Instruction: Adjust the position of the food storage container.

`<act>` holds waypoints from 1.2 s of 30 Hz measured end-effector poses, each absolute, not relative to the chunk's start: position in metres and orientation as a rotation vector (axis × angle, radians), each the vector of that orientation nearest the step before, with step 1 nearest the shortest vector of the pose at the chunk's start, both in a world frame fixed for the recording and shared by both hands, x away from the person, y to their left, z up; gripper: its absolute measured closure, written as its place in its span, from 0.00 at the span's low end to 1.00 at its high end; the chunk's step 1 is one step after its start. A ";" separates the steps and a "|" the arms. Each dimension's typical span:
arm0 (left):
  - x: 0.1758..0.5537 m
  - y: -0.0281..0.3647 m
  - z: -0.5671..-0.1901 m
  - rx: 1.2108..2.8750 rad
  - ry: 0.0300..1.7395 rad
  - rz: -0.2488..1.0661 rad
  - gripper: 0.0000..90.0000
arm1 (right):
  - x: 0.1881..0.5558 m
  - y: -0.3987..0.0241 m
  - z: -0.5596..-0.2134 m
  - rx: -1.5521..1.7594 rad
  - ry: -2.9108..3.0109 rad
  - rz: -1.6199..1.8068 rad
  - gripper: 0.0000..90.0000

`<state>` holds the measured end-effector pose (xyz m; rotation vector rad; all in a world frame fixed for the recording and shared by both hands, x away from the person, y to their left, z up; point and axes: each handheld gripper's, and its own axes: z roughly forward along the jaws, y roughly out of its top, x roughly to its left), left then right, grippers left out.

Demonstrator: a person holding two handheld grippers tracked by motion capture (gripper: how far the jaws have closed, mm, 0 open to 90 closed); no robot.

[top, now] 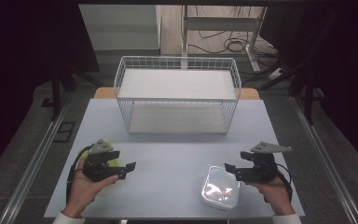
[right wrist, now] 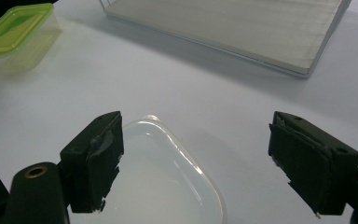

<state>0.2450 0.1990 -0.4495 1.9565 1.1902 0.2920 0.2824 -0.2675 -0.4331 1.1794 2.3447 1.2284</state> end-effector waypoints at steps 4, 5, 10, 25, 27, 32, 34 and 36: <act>0.247 0.200 -0.452 1.966 1.198 0.289 0.24 | 0.285 -0.266 -0.435 1.170 2.351 1.224 0.20; 0.247 0.200 -0.453 1.966 1.203 0.284 0.24 | 0.285 -0.265 -0.436 1.170 2.353 1.215 0.20; 0.245 0.198 -0.447 1.961 1.195 0.295 0.24 | 0.283 -0.263 -0.439 1.168 2.364 1.196 0.20; 0.240 0.212 -0.438 1.956 1.155 0.330 0.26 | 0.286 -0.256 -0.436 1.167 2.376 1.189 0.22; 0.239 0.216 -0.436 1.957 1.149 0.333 0.26 | 0.286 -0.256 -0.436 1.168 2.377 1.197 0.22; 0.238 0.236 -0.430 1.944 1.201 0.356 0.32 | 0.287 -0.258 -0.435 1.160 2.380 1.202 0.23; 0.237 0.240 -0.431 1.944 1.222 0.346 0.34 | 0.288 -0.258 -0.435 1.158 2.383 1.201 0.23; 0.235 0.248 -0.432 1.971 1.255 0.316 0.34 | 0.288 -0.261 -0.433 1.159 2.386 1.202 0.23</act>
